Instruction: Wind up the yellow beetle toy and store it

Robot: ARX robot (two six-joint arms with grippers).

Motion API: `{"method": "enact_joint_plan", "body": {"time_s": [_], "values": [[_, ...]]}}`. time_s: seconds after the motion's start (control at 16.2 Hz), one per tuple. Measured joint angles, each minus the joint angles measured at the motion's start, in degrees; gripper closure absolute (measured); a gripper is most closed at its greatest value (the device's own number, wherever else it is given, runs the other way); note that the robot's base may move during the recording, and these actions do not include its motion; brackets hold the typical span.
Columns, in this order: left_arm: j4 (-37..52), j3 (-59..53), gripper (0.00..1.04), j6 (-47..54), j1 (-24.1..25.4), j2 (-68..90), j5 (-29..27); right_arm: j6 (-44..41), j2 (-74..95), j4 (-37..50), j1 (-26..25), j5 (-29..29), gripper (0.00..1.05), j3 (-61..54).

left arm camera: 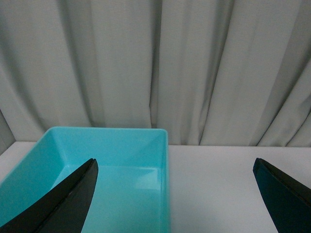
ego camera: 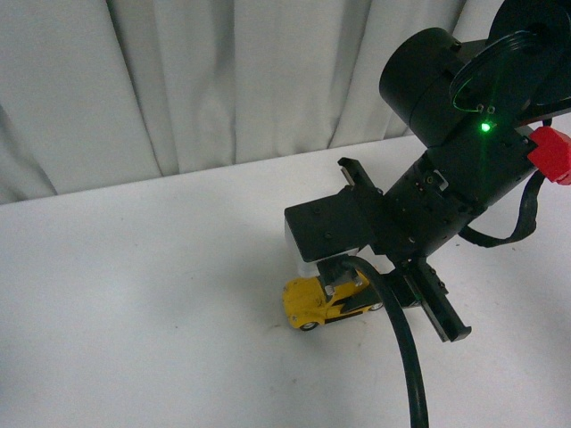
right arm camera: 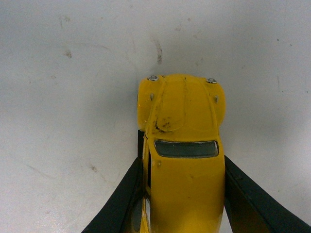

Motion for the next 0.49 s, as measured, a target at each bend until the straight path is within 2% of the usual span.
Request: {"method": "enact_joint_plan", "body": {"time_s": [0.49], "values": [[0.0,0.0,0.07,0.0,0.0,0.0,0.0,0.42,-2.16,4.57,-2.75,-2.16,0.65,-5.99]]}}
